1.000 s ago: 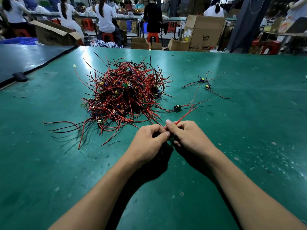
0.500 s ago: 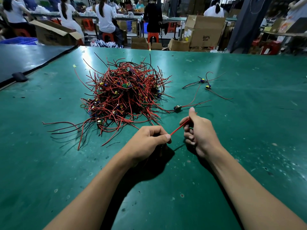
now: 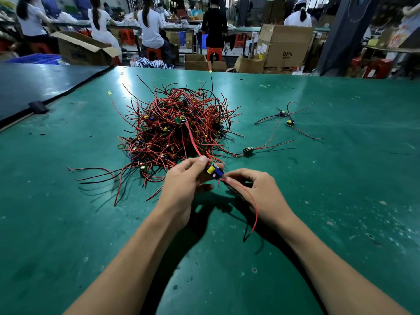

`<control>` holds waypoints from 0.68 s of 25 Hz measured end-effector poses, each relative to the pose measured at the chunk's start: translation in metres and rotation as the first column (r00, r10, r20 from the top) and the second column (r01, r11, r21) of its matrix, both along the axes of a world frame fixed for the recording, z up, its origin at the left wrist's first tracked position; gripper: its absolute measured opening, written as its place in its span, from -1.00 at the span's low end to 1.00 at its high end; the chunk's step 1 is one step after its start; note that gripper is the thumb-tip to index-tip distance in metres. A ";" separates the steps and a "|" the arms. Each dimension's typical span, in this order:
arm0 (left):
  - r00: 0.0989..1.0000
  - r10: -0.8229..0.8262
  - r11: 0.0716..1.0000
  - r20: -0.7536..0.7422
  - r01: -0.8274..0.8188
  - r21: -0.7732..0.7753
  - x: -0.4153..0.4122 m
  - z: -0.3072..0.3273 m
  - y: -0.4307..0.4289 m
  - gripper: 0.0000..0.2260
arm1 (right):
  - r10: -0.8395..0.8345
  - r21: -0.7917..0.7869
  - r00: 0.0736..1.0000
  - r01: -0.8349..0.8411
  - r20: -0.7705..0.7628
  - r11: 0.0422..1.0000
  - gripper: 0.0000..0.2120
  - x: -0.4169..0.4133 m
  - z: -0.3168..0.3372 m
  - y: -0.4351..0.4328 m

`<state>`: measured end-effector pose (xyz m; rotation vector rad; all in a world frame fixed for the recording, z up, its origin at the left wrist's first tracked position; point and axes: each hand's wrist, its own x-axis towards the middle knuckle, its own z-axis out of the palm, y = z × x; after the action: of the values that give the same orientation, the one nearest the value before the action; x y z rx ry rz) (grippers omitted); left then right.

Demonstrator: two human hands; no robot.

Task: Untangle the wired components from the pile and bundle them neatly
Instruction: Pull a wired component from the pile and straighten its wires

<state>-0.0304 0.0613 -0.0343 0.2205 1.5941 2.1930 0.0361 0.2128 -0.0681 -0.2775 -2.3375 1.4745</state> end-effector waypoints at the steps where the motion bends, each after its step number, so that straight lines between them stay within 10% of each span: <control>1: 1.000 0.015 1.000 0.011 -0.015 0.024 0.000 0.001 -0.001 -0.89 | 0.041 -0.019 0.999 -0.041 0.003 0.999 -0.79 0.002 0.000 -0.003; 8: 0.998 0.038 0.996 0.055 -0.042 0.082 0.008 0.001 0.003 -0.92 | 0.001 -0.245 0.992 -0.031 -0.125 0.969 -0.56 0.001 0.011 -0.022; 12: 0.988 -0.128 0.962 0.081 0.104 0.253 0.009 -0.001 -0.001 -0.82 | -0.021 -0.725 0.992 -0.075 -0.122 0.685 -0.69 -0.001 0.023 -0.019; 17: 0.931 -0.255 0.949 0.263 0.188 0.254 0.007 -0.002 0.002 -0.93 | 0.184 -0.811 0.981 -0.160 -0.066 0.563 -0.74 0.004 0.030 -0.010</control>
<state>-0.0239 0.0636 -0.0360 0.1273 1.1052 2.1098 0.0404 0.2027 -0.0378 -0.2914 -1.5339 2.6022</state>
